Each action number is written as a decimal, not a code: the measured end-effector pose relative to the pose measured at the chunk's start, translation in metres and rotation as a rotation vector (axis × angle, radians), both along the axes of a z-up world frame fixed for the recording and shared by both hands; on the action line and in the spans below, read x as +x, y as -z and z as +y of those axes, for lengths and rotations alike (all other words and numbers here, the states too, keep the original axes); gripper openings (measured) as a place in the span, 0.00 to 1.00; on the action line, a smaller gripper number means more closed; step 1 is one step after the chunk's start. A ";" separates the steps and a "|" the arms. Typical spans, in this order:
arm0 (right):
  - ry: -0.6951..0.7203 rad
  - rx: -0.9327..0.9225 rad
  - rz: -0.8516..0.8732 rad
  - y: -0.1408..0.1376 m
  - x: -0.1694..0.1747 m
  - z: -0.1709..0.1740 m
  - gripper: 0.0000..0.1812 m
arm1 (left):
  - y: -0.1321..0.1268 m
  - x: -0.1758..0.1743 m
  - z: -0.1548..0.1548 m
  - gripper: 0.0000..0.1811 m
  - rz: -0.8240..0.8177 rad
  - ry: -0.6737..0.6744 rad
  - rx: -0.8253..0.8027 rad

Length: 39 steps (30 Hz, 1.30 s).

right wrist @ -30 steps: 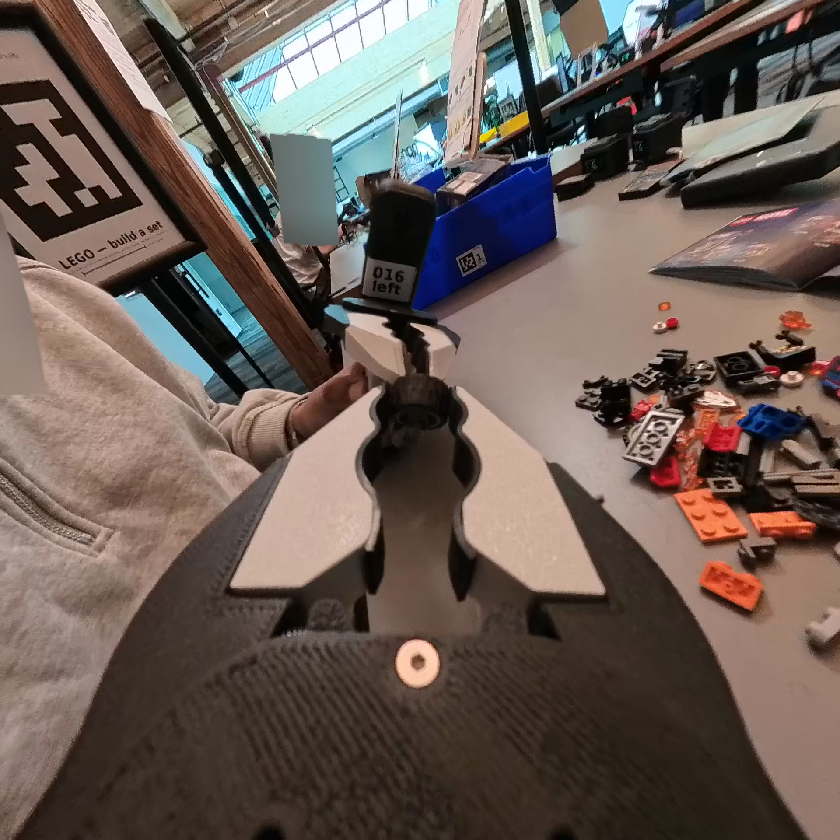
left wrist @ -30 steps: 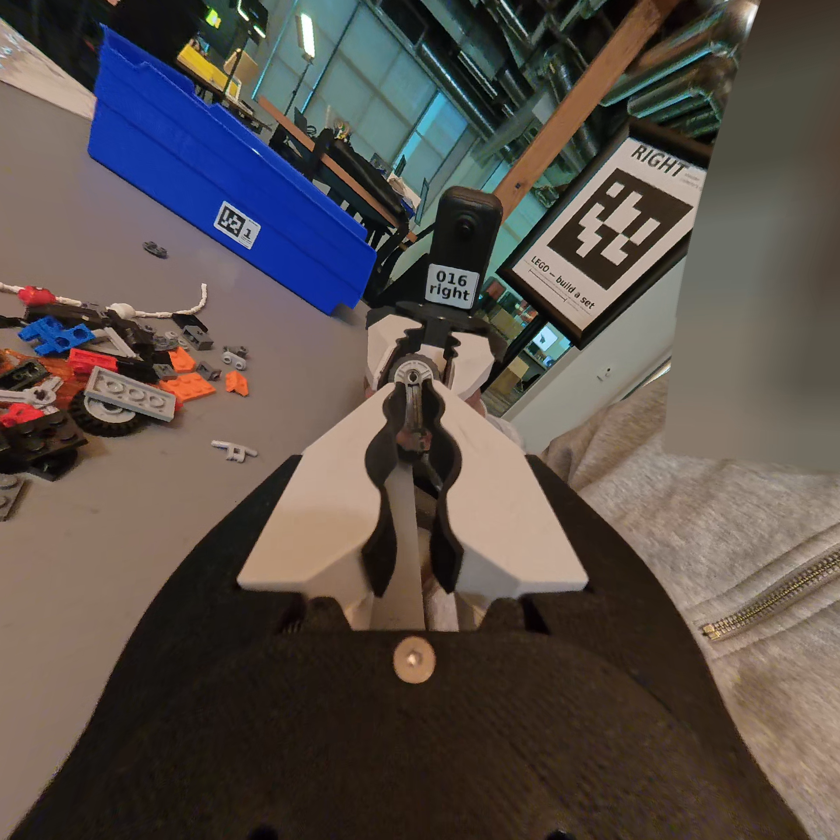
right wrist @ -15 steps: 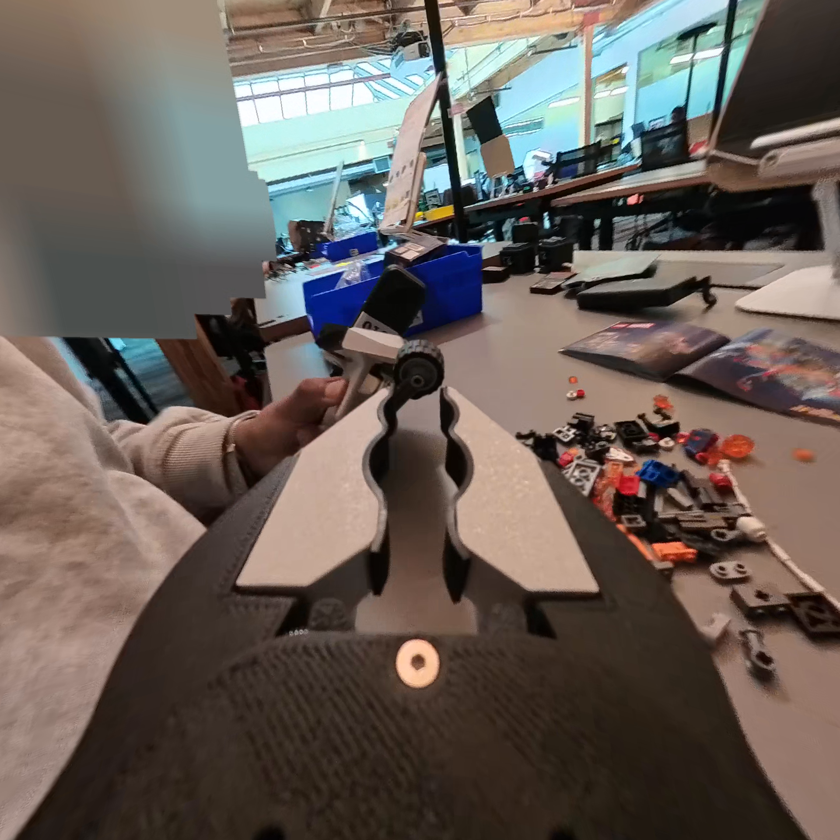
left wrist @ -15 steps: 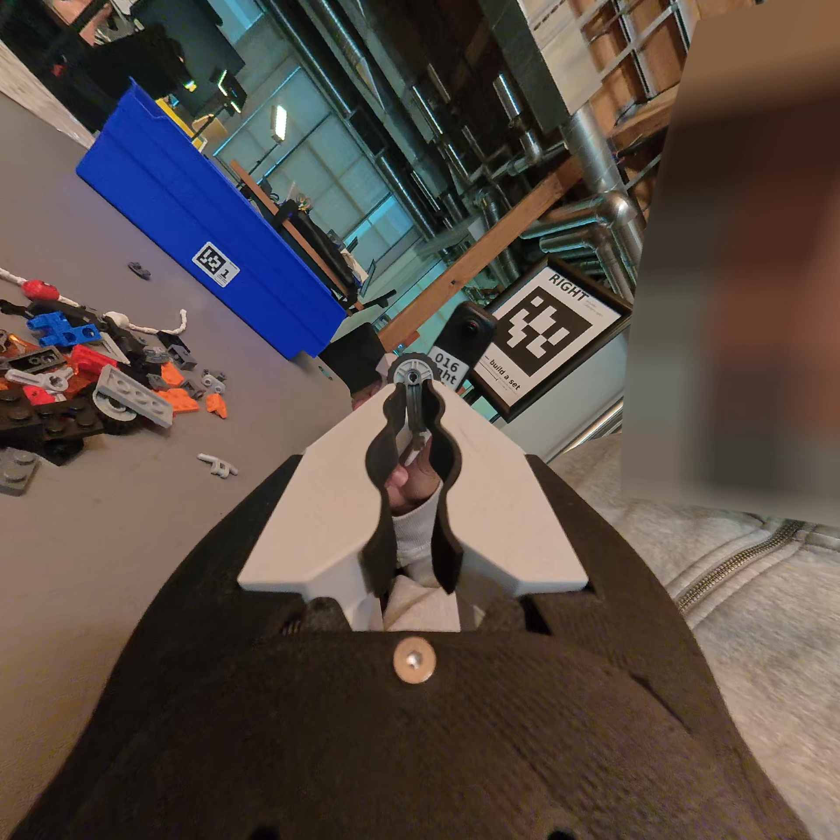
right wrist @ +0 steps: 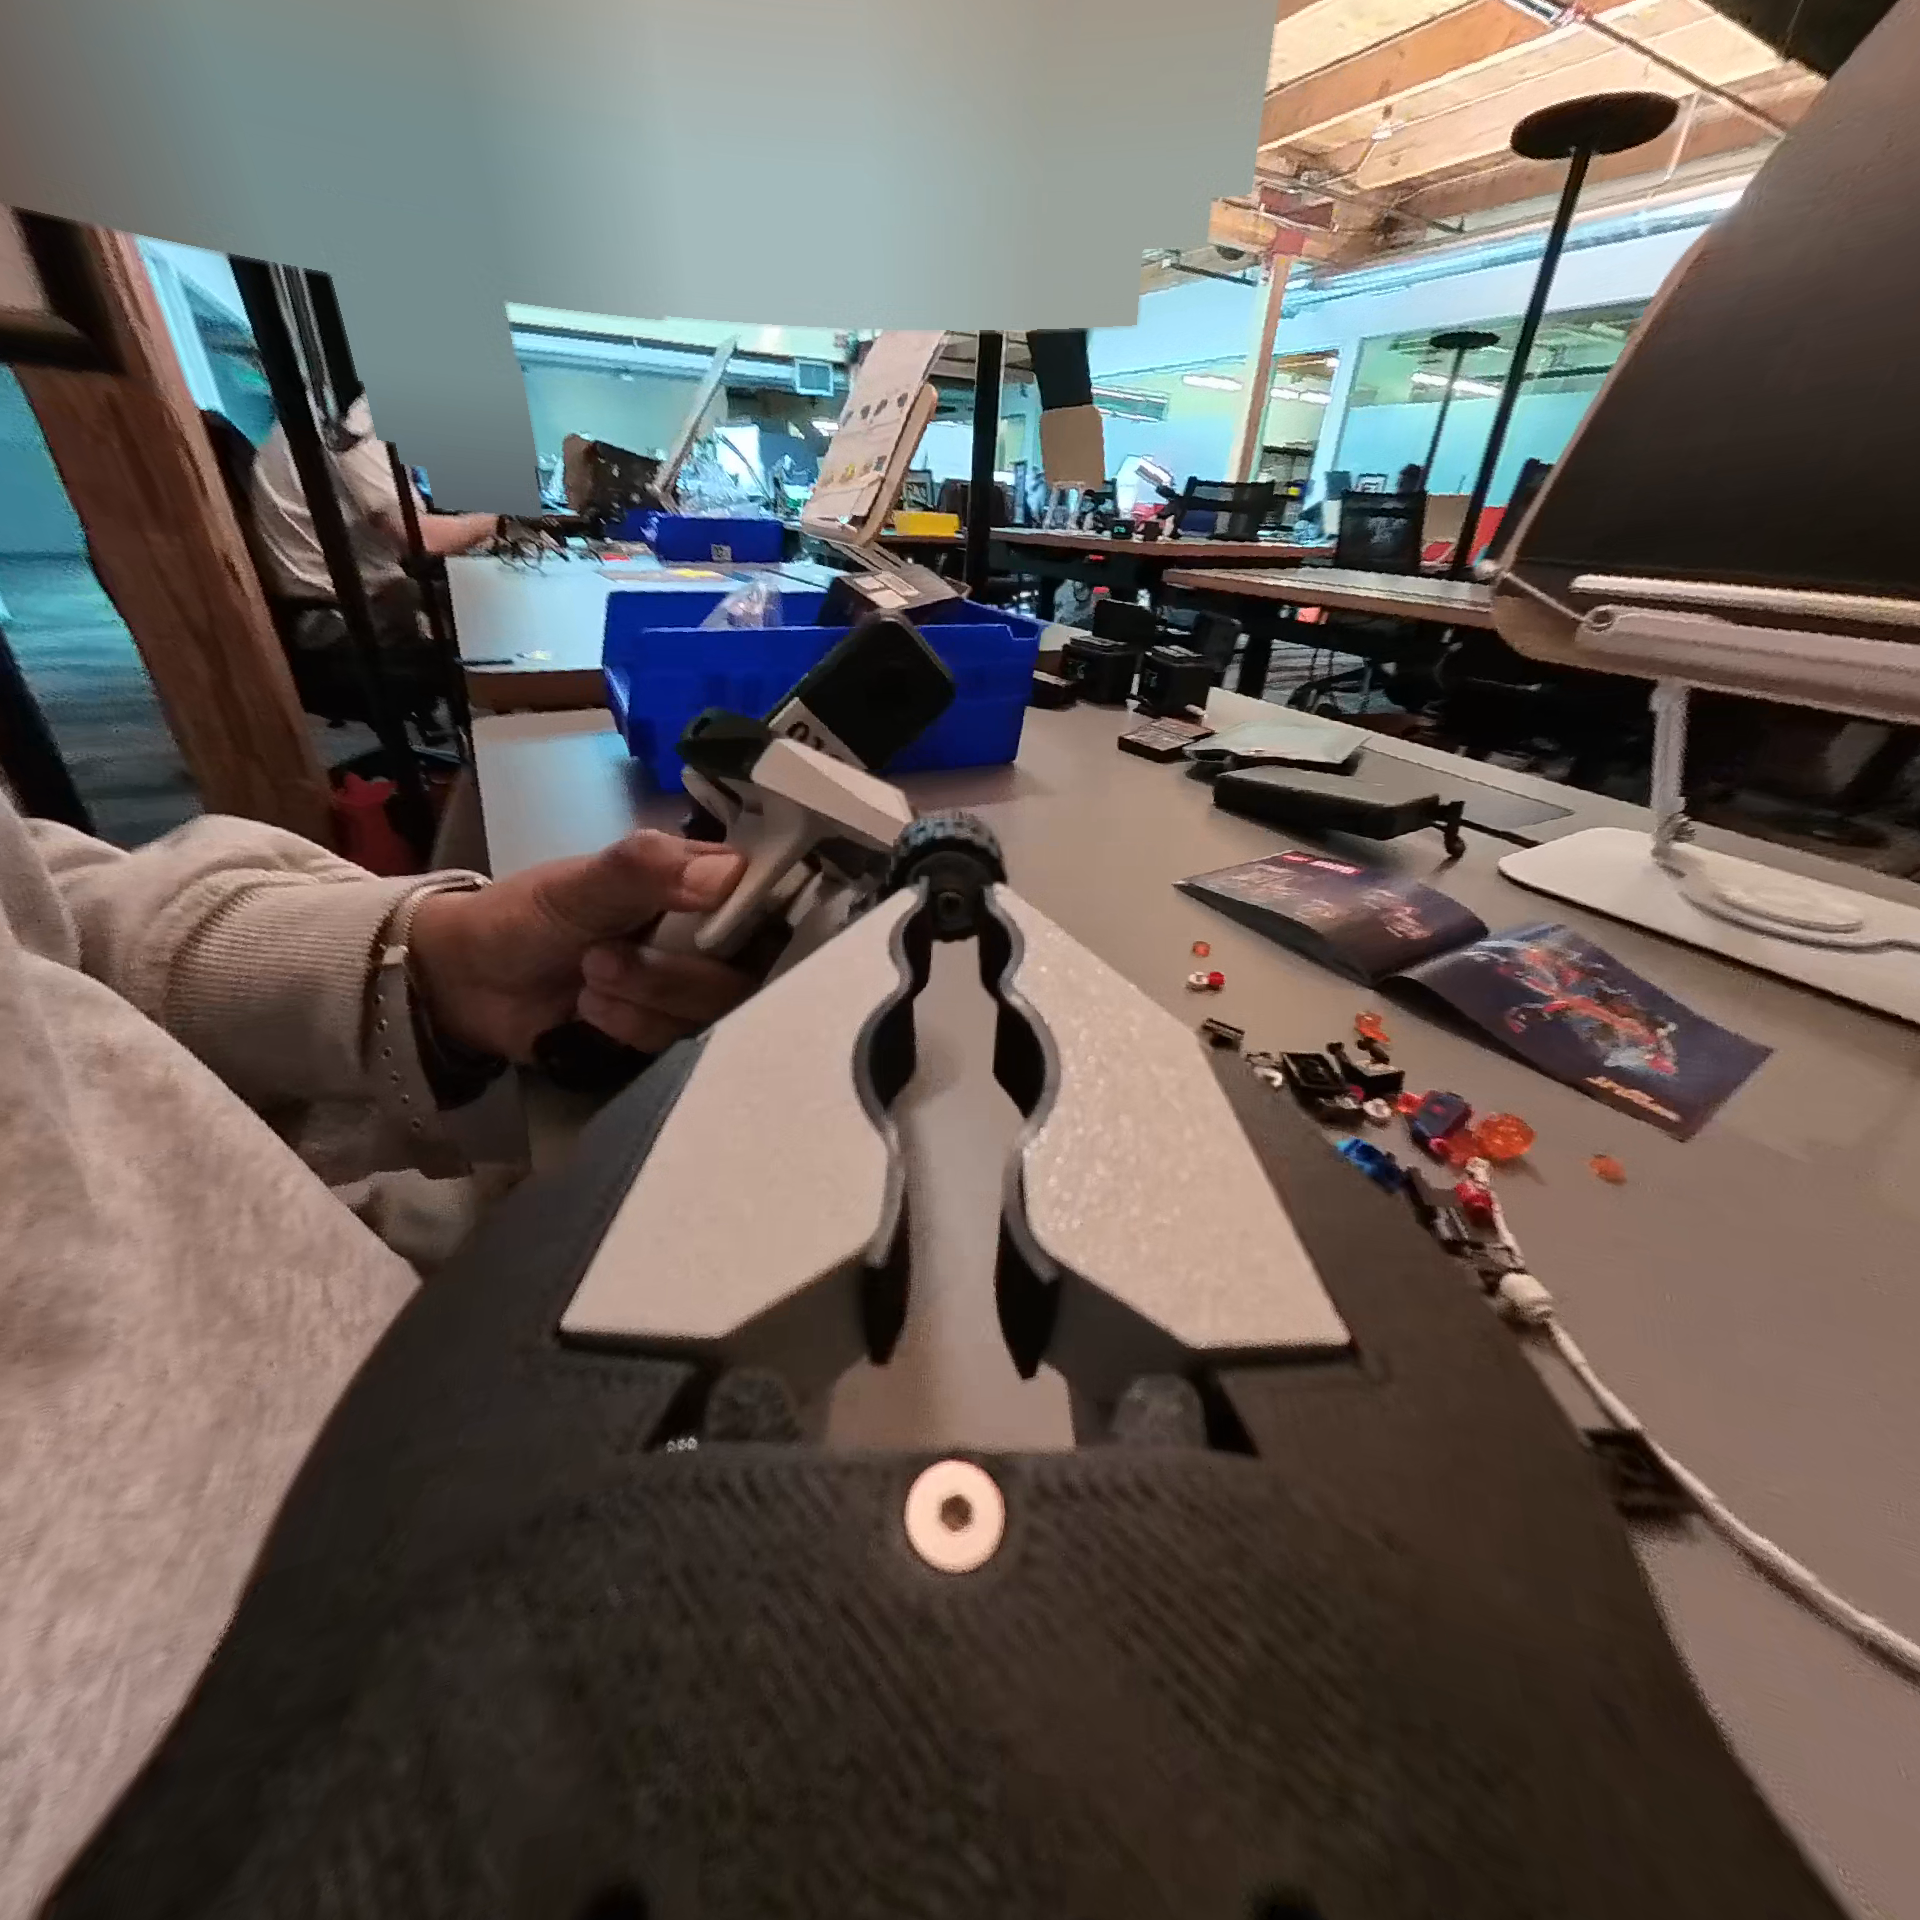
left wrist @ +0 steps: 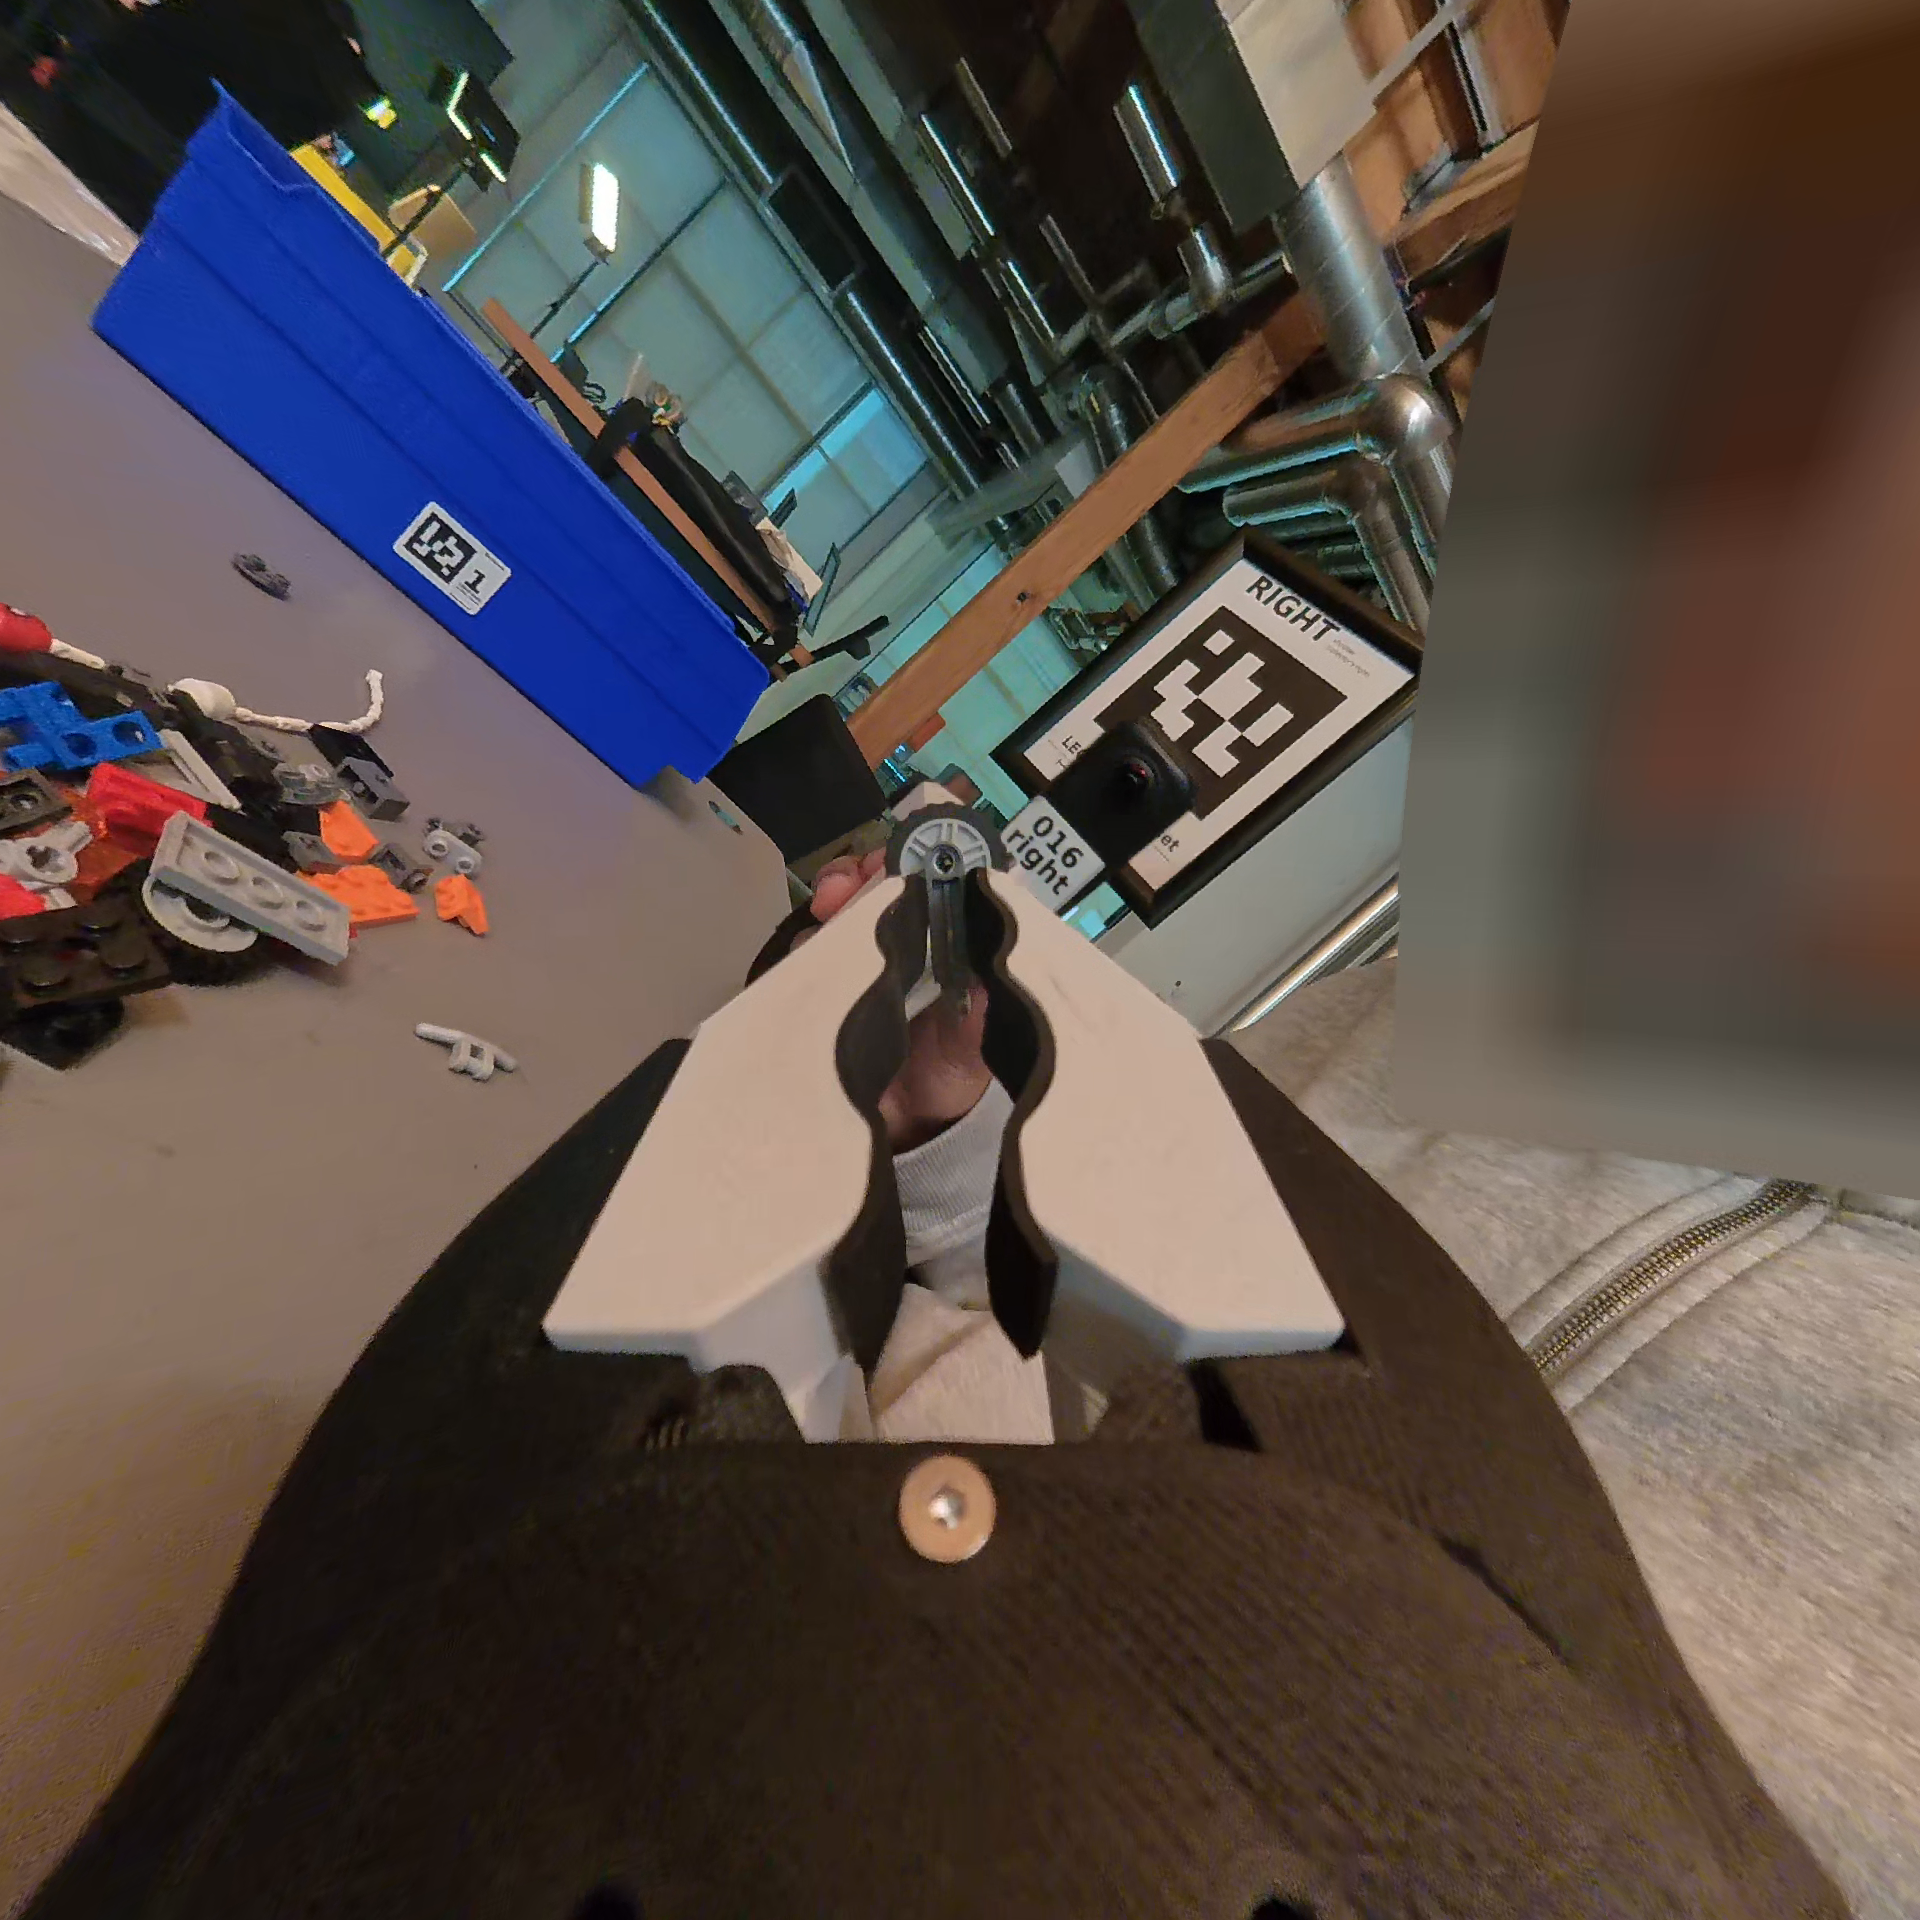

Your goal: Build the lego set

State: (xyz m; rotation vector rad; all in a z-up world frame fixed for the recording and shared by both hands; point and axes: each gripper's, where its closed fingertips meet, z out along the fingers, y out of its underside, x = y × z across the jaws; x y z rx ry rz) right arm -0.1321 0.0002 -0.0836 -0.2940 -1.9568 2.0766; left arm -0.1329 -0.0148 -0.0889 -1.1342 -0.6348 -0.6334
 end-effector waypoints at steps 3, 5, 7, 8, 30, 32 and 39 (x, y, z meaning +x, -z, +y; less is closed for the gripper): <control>-0.042 -0.029 -0.049 -0.002 0.002 0.000 0.02 | -0.002 0.002 0.000 0.04 0.011 0.010 0.009; -0.052 -0.057 -0.068 -0.004 0.003 0.000 0.02 | -0.004 0.003 0.000 0.03 0.021 0.011 0.029; -0.063 -0.096 -0.103 -0.008 0.003 -0.002 0.05 | -0.010 0.004 -0.002 0.03 0.045 -0.004 0.063; -0.067 -0.117 -0.125 -0.009 0.003 -0.003 0.08 | -0.014 0.005 -0.003 0.03 0.052 -0.014 0.095; -0.246 0.476 -0.304 0.069 0.027 0.001 0.06 | 0.037 0.018 0.018 0.03 0.041 0.158 -0.325; -0.217 0.508 -0.280 0.070 0.025 0.003 0.05 | 0.038 0.018 0.018 0.03 0.030 0.160 -0.327; -0.137 0.619 -0.199 0.075 0.022 0.008 0.04 | 0.043 0.019 0.021 0.03 0.023 0.172 -0.359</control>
